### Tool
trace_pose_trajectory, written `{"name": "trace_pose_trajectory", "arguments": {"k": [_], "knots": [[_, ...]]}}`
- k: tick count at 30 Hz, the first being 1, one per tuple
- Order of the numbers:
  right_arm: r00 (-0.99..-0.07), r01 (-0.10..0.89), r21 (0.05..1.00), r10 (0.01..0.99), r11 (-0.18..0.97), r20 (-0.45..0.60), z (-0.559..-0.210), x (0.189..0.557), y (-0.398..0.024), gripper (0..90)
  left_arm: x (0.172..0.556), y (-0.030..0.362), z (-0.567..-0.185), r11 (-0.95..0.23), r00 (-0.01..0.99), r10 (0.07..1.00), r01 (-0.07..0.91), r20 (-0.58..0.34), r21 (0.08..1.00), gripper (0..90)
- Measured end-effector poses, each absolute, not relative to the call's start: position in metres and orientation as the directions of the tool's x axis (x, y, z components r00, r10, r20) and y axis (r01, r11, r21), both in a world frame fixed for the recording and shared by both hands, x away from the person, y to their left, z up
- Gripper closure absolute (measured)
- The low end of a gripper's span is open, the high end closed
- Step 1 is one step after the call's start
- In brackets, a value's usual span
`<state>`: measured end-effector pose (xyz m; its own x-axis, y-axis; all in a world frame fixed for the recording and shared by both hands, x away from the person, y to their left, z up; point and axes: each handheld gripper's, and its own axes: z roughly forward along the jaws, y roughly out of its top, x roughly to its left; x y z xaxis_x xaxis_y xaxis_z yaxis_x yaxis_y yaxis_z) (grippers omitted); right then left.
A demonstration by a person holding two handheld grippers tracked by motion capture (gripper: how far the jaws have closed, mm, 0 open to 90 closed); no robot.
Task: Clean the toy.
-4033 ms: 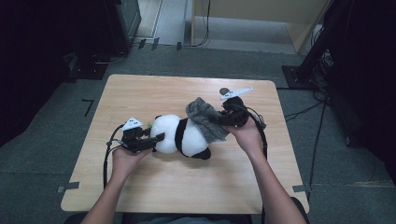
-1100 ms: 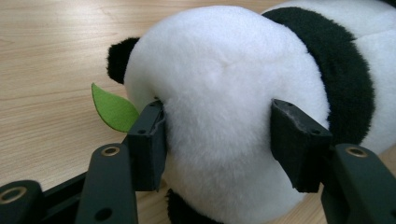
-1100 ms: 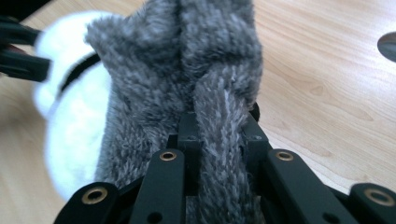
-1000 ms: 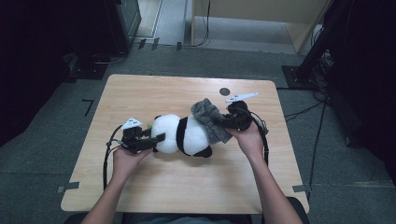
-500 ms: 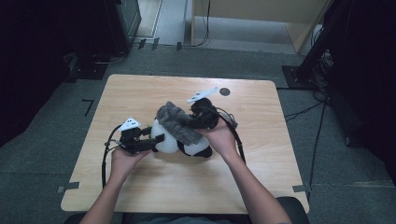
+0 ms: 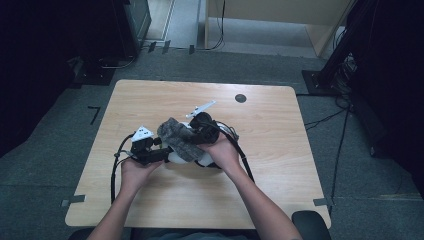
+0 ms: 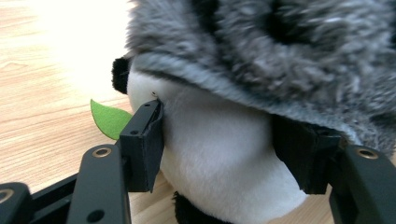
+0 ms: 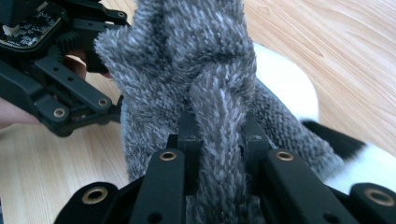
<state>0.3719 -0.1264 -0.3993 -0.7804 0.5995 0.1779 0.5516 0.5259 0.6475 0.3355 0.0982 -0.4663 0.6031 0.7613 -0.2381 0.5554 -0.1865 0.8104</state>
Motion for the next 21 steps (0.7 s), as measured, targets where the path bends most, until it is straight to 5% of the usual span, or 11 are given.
{"name": "trace_pose_trajectory", "arguments": {"k": [21], "knots": [[-0.722, 0.569, 0.703, 0.669, 0.427, 0.177, -0.388, 0.348, -0.215, 76.0, 0.337, 0.097, -0.468, -0.196, 0.594, 0.767, 0.577, -0.242, 0.793, 38.4]]}}
